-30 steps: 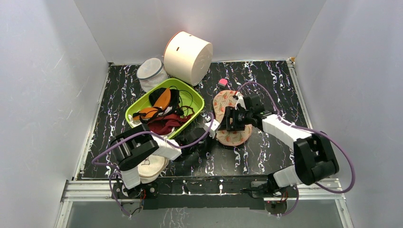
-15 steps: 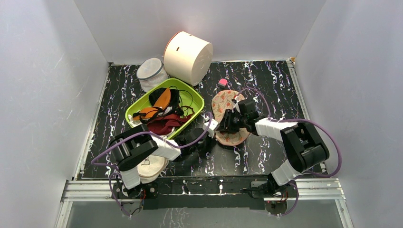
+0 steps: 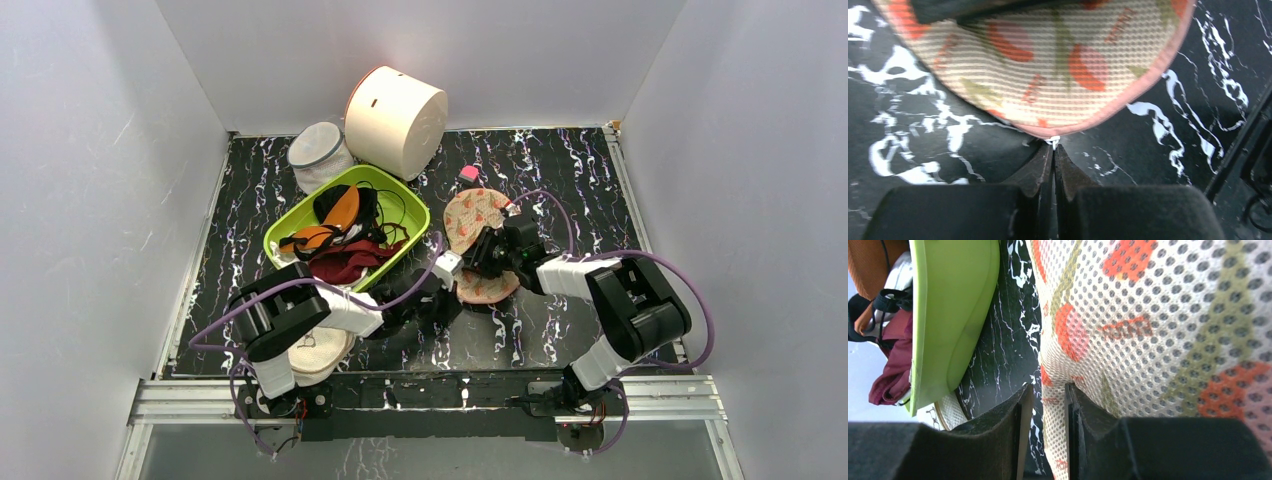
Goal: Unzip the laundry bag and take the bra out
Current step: Unzip the laundry bag at the center of the board.
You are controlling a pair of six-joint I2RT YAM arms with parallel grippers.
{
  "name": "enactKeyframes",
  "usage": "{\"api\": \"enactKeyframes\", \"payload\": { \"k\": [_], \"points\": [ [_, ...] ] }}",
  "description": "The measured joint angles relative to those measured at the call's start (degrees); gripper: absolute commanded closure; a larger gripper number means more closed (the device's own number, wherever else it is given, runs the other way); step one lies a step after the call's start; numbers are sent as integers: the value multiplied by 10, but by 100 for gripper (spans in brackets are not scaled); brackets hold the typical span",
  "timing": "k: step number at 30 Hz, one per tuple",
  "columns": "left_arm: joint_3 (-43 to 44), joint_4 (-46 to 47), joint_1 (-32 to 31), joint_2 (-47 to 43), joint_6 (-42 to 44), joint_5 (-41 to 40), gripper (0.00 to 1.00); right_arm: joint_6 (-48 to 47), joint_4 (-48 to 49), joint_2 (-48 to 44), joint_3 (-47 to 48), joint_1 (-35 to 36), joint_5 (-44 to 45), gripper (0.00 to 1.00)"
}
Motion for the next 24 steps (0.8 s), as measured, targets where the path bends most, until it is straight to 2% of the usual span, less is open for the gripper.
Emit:
{"api": "enactKeyframes", "payload": {
  "k": [7,12,16,18,21,24],
  "points": [
    [40,-48,-32,1,-26,21,100,22,40,18,-4,9,4,73],
    [50,-64,-33,1,-42,26,80,21,42,17,-5,13,4,68],
    [44,-88,-37,-6,-49,32,54,-9,-12,-23,-1,13,13,54],
    [25,-98,-37,-32,-52,37,45,-34,-61,-58,10,13,22,49],
    [-16,-107,-37,-87,-64,40,36,-69,-128,-112,30,13,33,39],
    [-49,-110,-37,-139,-77,40,33,-104,-187,-176,39,13,41,33]
  ]
}}
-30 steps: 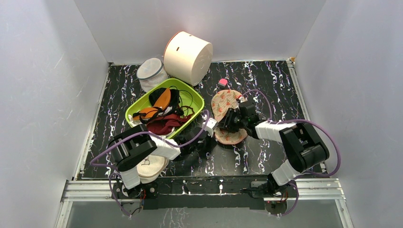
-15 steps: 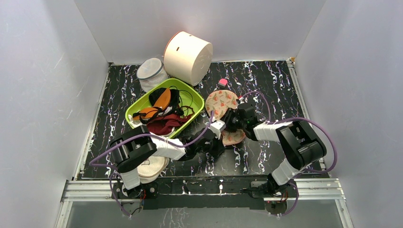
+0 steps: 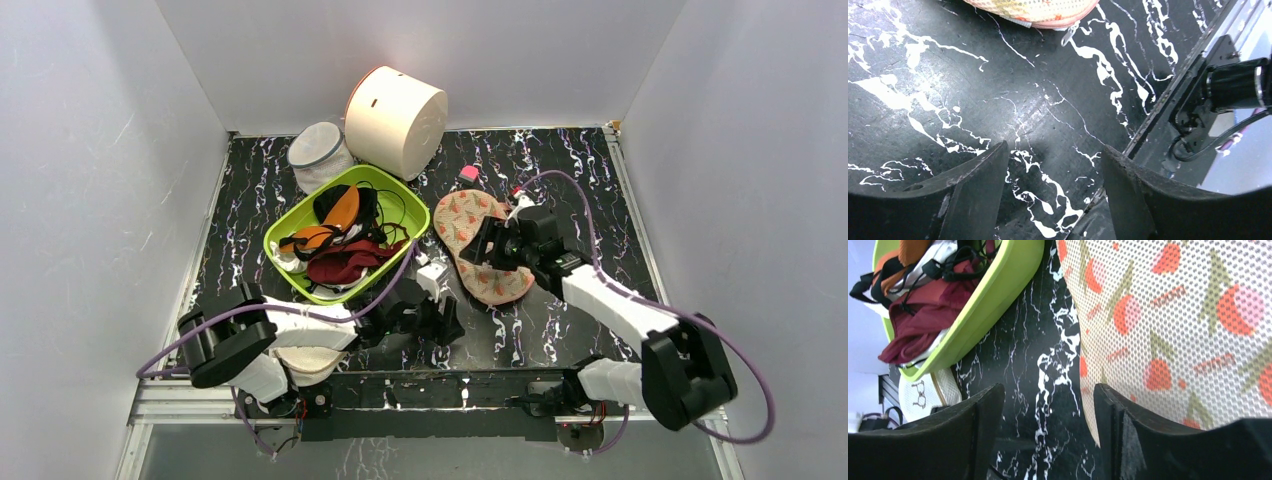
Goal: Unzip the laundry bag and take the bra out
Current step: Unzip the laundry bag at the center of the board.
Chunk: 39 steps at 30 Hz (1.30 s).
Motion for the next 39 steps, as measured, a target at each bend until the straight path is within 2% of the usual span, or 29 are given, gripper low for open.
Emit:
{"api": "enactKeyframes", "payload": {
  "k": [6,12,14,17,19,23,27,31,39],
  "points": [
    [-7,13,18,-13,-51,2,29,-30,-92,-94,-12,0,4,3],
    [22,57,63,68,-165,0,30,-36,-171,-178,-56,0,67,2],
    [42,74,72,99,-197,-1,30,-28,-192,-239,-68,0,97,2],
    [83,86,73,141,-252,-17,30,-14,-191,-279,-77,0,116,2],
    [106,77,73,158,-271,-31,37,-4,-193,-305,-91,0,123,4],
    [150,45,72,184,-296,-56,50,11,-195,-319,-110,0,125,16],
    [160,28,72,197,-312,-72,64,16,-196,-315,-119,0,118,24],
    [168,10,75,200,-314,-82,82,10,-195,-309,-119,0,110,36],
    [181,-5,92,196,-304,-82,94,-13,-158,-283,-141,0,56,48]
  ]
}}
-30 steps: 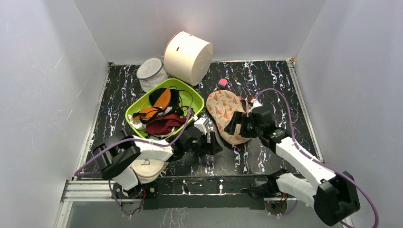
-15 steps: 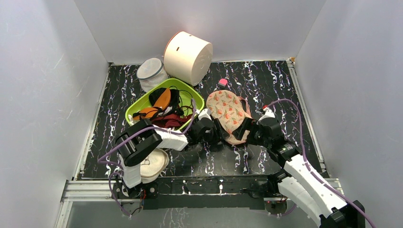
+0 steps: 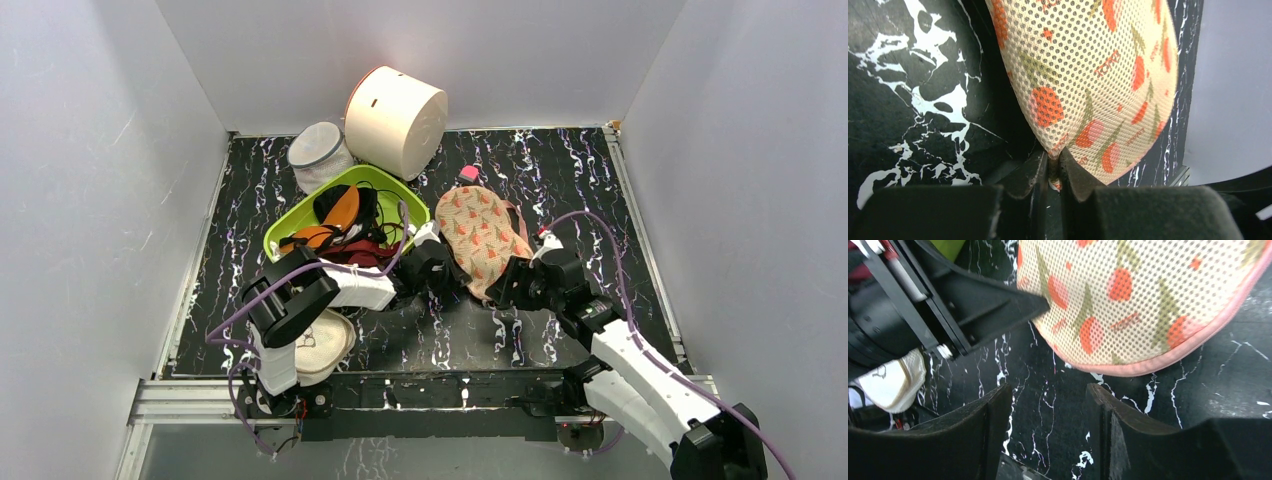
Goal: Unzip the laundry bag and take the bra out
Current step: Unzip the laundry bag at the center of the board.
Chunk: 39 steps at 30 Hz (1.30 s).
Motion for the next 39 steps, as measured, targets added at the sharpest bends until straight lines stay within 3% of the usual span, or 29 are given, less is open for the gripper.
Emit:
{"api": "enactKeyframes", "payload": {
  "k": [9,14,19,30,39],
  "points": [
    [7,0,6,-10,0,10,100,-27,43,39,-14,1,-73,55],
    [9,-4,6,-25,-1,10,100,-27,79,64,-21,2,-82,62],
    [10,-7,6,-44,-5,9,100,-23,100,91,-38,3,-81,62],
    [35,-30,6,-48,-11,7,100,-19,113,83,-40,7,-14,64],
    [70,-44,6,-48,-13,7,100,-8,119,75,-39,32,62,76]
  ]
}}
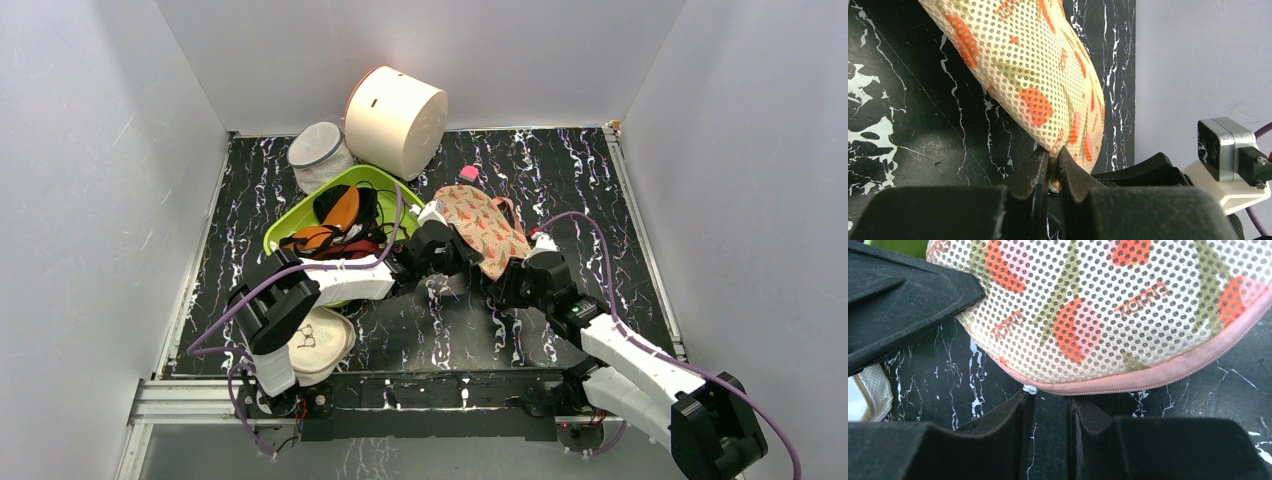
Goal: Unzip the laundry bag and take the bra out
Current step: Unzip the laundry bag at the center of the board.
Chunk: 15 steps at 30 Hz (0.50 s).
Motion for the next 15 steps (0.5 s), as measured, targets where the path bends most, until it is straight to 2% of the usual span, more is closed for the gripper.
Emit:
{"api": "enactKeyframes", "payload": {
  "k": [8,15],
  "points": [
    [0,-3,2,0,-1,0,100,0,-2,0,2,5,40,76],
    [-1,-3,7,0,-2,1,100,-3,-10,1,10,5,56,94]
  ]
}}
